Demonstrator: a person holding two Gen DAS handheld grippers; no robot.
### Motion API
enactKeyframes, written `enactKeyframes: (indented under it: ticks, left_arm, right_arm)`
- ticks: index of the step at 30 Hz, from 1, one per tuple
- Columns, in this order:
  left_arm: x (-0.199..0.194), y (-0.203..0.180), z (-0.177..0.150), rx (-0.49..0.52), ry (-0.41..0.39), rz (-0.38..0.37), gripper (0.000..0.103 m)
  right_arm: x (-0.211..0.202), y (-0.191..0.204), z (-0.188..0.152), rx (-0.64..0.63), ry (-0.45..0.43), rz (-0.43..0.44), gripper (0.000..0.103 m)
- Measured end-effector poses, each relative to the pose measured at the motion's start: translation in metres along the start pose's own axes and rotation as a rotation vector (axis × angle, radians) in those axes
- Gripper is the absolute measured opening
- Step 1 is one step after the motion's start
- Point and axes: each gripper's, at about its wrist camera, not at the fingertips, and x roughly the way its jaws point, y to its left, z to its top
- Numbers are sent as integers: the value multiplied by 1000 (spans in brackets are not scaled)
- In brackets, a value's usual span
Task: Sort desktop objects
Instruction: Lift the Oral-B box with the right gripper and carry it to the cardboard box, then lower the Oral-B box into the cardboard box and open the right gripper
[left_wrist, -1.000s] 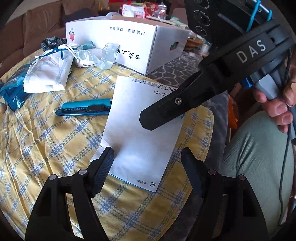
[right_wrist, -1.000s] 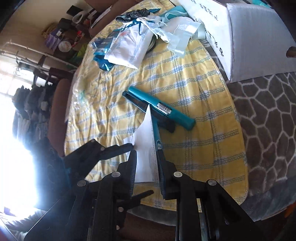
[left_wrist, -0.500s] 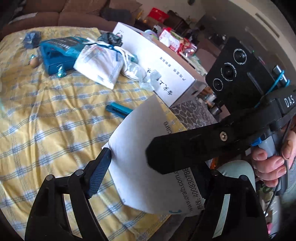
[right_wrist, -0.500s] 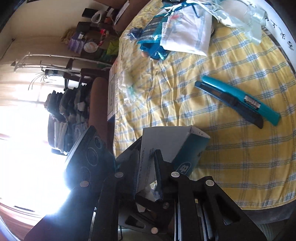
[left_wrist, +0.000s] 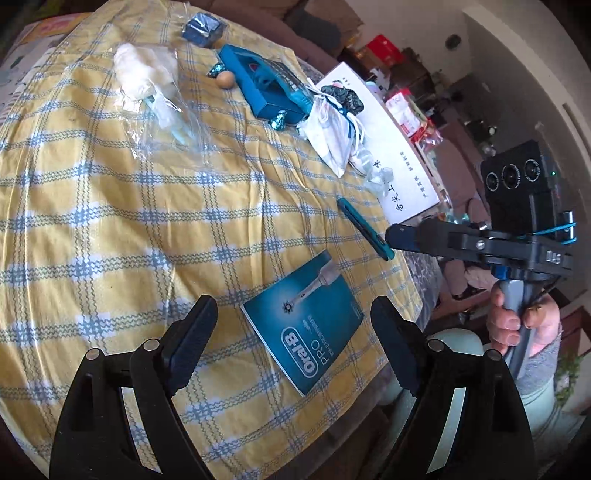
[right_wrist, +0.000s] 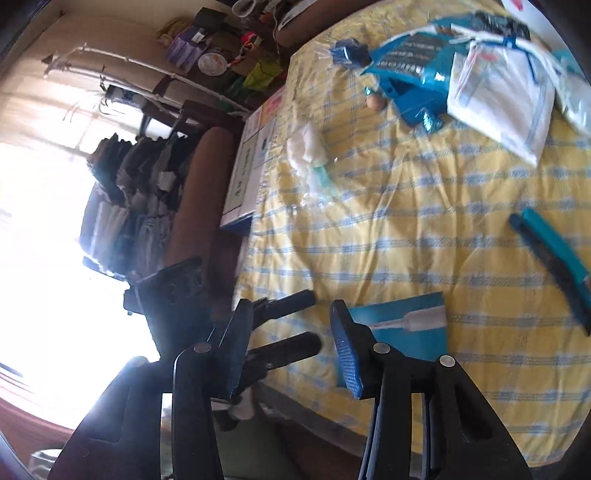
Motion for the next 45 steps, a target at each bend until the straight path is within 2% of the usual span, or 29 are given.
enactKeyframes:
  ticks: [2,3,6,9,11,15,18,21,23,28,31,34,37,42,45]
  left_arm:
    - [8,-5,-5,11,40,17,83]
    - [12,-8,-8,17,50,30,83]
    - [12,-12,-10,8,51,43,82]
    - [12,-13,-9,-6,55,37,70]
    - [14,-13,-11,-5,63,43,68]
    - [18,-11,-12,-41,58,11,65]
    - [19,-7,-12,-80,54,-21,52]
    - [21,-5,-13,-85,50,-7,32]
    - [21,-5,-13,-85,45,-12,31]
    - [21,-16,-10,-68,50,-34,18]
    - [19,-24,-3,-71,38,-61,18]
    - [18,-39,16,-68,39,-94,18]
    - [23,-65,47,-27,54,-111,18]
    - [46,-138,122,93,105,-144,18]
    - [73,-194,171,194,150,-147,18]
  right_arm:
    - [1,-13,-9,-23,9,-102,46]
    - [3,-25,-15,-2,18,-125,46]
    - [7,-65,-30,82,40,-114,46]
    - [13,-84,-38,113,48,-117,26]
    - [17,-90,-41,110,44,-111,26]
    - [23,-86,-46,93,66,-47,23]
    - [25,-80,-50,107,78,45,23]
    - [27,-72,-50,79,72,31,20]
    - [26,-72,-50,87,65,39,18]
    - [22,-70,-52,78,63,56,17]
    - [19,-69,-52,83,53,67,17]
    - [4,-67,-47,97,15,107,17]
    - [-24,-65,-37,88,-40,104,17]
    - [-91,-75,-9,102,-164,97,17]
    - [-142,-90,11,115,-258,69,17]
